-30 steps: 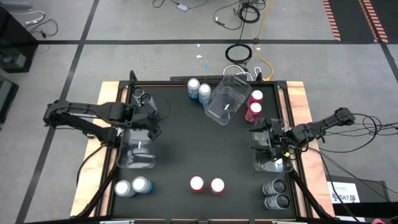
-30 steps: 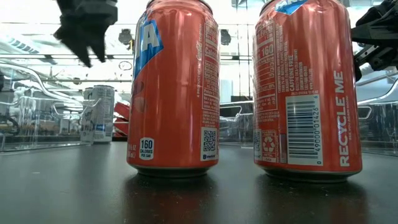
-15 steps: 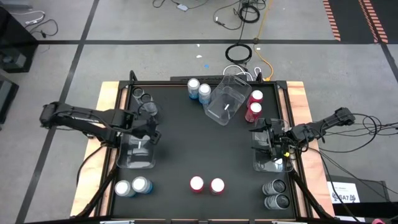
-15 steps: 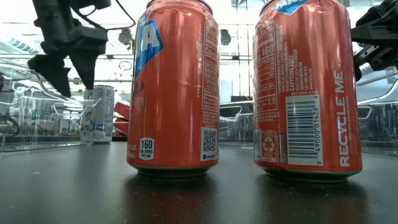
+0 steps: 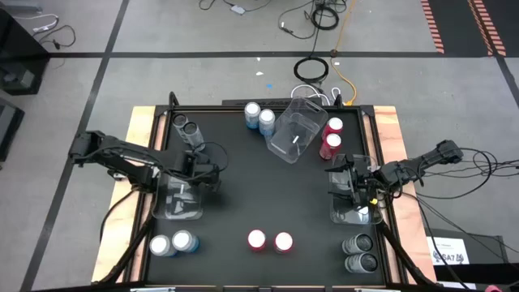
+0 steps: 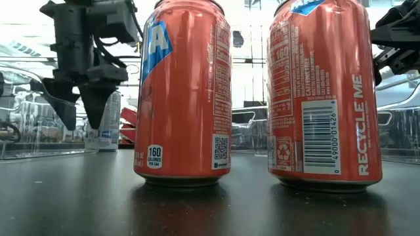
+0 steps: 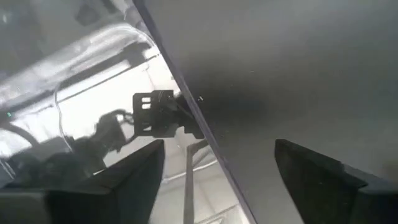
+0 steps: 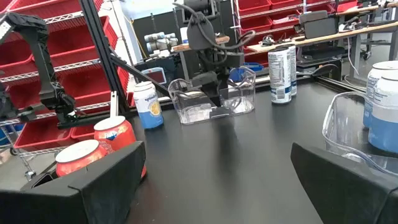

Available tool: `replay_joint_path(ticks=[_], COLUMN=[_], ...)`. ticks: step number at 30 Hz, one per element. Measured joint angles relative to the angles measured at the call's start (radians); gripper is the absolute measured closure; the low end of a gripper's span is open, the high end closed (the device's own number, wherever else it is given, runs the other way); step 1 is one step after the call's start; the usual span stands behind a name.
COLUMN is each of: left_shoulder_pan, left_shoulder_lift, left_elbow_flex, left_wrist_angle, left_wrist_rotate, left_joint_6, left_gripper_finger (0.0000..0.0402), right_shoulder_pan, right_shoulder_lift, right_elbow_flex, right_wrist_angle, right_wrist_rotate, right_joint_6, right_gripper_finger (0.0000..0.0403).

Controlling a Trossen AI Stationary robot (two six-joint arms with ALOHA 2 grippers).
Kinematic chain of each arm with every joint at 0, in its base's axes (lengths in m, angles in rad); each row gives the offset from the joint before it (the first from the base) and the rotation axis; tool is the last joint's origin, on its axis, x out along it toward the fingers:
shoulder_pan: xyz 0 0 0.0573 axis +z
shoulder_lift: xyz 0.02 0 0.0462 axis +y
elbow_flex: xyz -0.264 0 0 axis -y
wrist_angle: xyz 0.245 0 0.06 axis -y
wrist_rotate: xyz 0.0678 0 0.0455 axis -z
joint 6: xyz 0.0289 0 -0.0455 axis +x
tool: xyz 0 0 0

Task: Sort soda cans
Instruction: Move the left transparent bin to the center of the table

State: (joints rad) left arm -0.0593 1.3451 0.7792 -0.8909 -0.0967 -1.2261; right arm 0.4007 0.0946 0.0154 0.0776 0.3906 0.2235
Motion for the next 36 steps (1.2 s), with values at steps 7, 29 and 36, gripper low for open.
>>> replay_joint_path(ticks=[7, 29, 36], left_shoulder_pan=[0.0, 0.026, 0.054], left_shoulder_lift=[0.054, 0.158, 0.296], left_elbow_flex=[0.0, 0.077, 0.213], left_wrist_angle=[0.046, 0.303, 0.314], left_wrist_rotate=[0.012, 0.029, 0.01], left_joint_6=[-0.075, -0.14, -0.18], left_gripper_finger=[0.0208, 0.0388, 0.0388], right_shoulder_pan=[0.0, 0.0, 0.0], right_shoulder_lift=[0.0, 0.0, 0.0], right_elbow_flex=[0.0, 0.0, 0.0], right_wrist_angle=[0.0, 0.0, 0.0], right_wrist_rotate=[0.0, 0.0, 0.0], right_joint_6=[0.0, 0.0, 0.0], right_gripper_finger=[0.0007, 0.0007, 0.0007])
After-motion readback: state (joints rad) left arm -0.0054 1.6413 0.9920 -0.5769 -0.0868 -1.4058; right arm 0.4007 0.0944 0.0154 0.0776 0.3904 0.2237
